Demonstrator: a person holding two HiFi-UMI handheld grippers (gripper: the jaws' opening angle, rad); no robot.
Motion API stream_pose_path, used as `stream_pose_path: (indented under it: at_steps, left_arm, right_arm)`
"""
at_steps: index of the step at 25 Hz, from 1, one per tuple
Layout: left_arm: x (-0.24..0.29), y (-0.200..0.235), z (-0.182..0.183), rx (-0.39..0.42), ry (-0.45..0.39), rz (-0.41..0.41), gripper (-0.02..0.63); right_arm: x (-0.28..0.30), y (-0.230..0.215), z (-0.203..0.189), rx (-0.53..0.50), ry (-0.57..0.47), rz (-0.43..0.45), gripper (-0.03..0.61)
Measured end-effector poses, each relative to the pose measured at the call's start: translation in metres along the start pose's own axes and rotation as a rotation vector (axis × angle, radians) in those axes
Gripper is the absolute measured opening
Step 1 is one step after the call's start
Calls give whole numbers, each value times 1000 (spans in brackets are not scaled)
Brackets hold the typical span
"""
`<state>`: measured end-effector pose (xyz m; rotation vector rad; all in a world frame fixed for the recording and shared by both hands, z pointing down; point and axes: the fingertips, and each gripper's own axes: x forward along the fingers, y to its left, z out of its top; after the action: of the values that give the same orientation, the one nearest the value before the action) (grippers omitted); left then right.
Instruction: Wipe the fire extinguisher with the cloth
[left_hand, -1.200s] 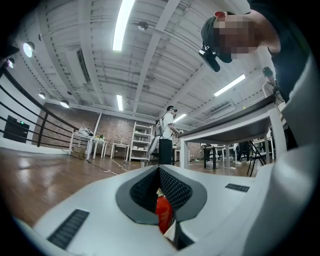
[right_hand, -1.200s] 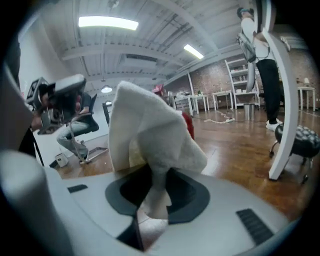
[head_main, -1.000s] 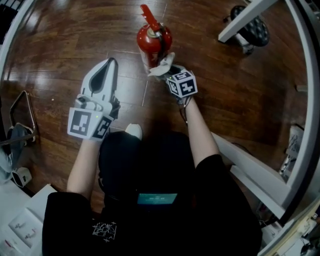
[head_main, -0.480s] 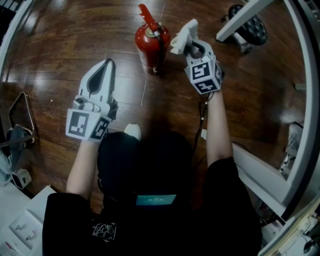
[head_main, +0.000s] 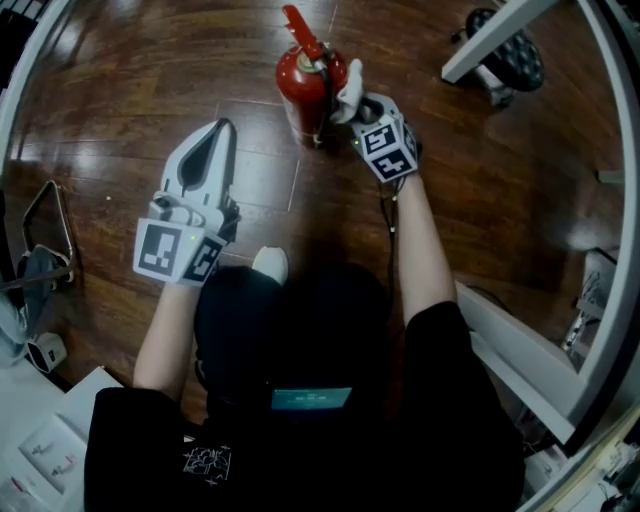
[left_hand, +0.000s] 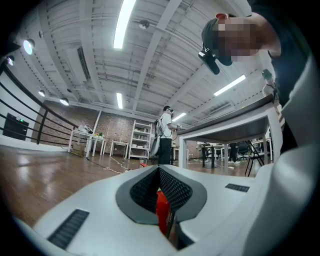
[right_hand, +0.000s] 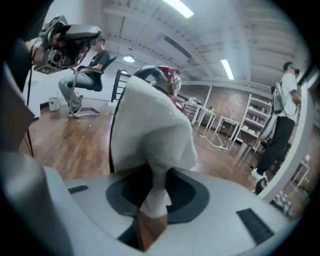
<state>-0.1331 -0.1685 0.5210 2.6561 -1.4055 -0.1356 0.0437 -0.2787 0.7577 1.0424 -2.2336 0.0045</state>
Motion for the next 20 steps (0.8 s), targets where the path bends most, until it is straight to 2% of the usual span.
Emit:
stream_pose_path:
  at_steps: [3, 7, 10, 12, 15, 17, 20]
  left_arm:
    - [2, -1, -3, -4, 6, -2, 4]
    - [1, -6, -5, -6, 8, -6, 3]
    - [0, -7, -3, -4, 1, -5, 3]
    - [-2, -6, -2, -4, -1, -1, 3]
    - [-4, -6, -2, -8, -4, 3, 3]
    - [-4, -7, -1, -11, -8, 4, 3]
    - [-6, -8, -1, -13, -13, 7, 4]
  right_arm:
    - [14, 11, -22, 92, 24, 28, 98]
    - [34, 42, -63, 135, 126, 109, 99]
    - [34, 50, -69, 149, 138, 127, 100]
    - [19, 36, -54, 170, 78, 108, 98]
    - [-20, 3, -3, 194, -78, 67, 99]
    - [-44, -14, 30, 168, -143, 44, 100]
    - [-65, -20, 61, 81, -156, 15, 100]
